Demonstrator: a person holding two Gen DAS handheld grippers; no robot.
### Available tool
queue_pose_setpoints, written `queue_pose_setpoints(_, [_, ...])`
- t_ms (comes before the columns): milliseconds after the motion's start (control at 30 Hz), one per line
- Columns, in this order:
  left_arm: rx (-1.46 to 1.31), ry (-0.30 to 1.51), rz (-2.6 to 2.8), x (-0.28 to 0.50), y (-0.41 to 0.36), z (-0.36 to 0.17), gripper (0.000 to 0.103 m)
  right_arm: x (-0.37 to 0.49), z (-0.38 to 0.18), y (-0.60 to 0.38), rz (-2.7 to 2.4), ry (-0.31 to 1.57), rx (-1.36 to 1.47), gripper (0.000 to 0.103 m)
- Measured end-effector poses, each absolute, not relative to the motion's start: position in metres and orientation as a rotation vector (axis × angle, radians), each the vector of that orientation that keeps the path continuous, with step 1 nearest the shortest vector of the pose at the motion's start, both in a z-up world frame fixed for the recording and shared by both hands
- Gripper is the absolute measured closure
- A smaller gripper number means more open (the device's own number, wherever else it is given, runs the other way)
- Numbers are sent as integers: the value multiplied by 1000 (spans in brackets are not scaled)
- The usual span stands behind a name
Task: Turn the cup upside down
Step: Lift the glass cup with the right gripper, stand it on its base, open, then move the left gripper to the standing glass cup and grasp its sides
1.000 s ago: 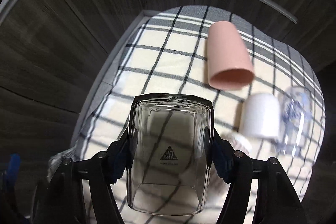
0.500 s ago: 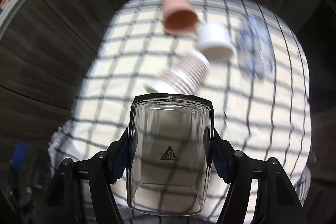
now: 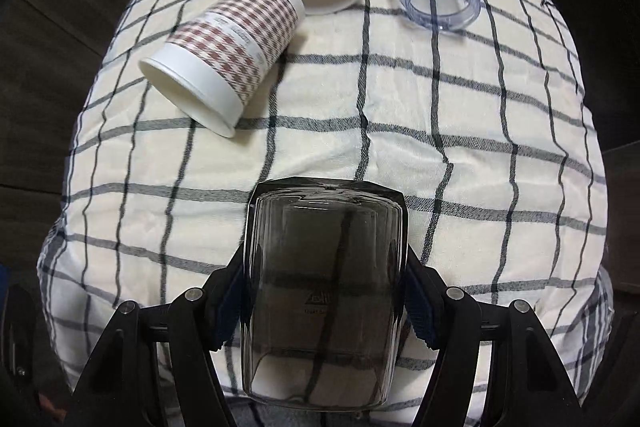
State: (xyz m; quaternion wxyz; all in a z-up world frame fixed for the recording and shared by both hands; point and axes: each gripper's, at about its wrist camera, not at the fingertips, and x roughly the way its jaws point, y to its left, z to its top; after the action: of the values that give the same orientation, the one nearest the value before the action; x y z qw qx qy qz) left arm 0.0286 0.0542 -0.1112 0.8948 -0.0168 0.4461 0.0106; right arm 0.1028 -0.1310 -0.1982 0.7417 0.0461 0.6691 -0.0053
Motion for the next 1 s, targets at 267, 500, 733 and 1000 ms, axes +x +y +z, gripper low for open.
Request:
queue_pose_setpoints(267, [-21,931,27,30,53,-112,0,102,-203,-131,-10,1465,90,32])
queue_pose_setpoints(500, [0,923,12,25,43,-101,0,92,-172,-136,3,1369,96,20])
queue_pose_setpoints(733, [33,918,-42,22,15,-90,0,68,-122,-164,-13,1201,96,16])
queue_pose_setpoints(1000, [70,894,-114,20,-25,-82,0,44,-85,-193,-65,1019,98,15])
